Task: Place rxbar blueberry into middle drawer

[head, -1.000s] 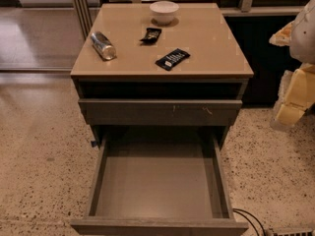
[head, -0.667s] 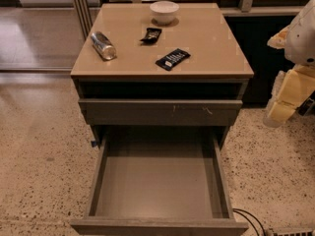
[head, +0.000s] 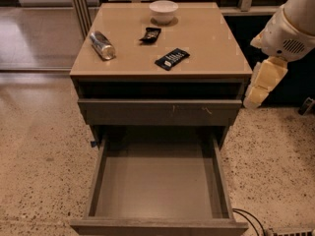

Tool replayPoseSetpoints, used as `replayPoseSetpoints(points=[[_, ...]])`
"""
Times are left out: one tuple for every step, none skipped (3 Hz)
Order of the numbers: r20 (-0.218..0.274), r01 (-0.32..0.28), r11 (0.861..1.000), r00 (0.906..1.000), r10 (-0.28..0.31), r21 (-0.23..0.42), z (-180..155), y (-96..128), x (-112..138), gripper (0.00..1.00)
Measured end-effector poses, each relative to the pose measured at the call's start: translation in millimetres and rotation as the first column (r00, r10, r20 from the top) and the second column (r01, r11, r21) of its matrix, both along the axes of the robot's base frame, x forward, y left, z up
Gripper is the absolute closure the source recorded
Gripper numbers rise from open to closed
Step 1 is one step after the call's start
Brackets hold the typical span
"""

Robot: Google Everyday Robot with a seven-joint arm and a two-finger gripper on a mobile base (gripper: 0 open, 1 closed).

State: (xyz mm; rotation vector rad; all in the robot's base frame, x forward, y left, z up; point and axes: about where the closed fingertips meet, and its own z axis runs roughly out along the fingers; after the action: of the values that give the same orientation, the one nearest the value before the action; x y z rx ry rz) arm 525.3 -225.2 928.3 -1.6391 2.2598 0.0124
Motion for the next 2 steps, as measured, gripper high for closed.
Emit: replayPoseSetpoints(points=[[0.022, -0.067, 0.996, 0.9976, 0.066, 0.050, -9.1, 18.2, 46.2, 0.00], [0.048, -0.128, 0.986, 0.9911, 0.124, 0.108, -12.9, 45.0, 88.4, 0.00]])
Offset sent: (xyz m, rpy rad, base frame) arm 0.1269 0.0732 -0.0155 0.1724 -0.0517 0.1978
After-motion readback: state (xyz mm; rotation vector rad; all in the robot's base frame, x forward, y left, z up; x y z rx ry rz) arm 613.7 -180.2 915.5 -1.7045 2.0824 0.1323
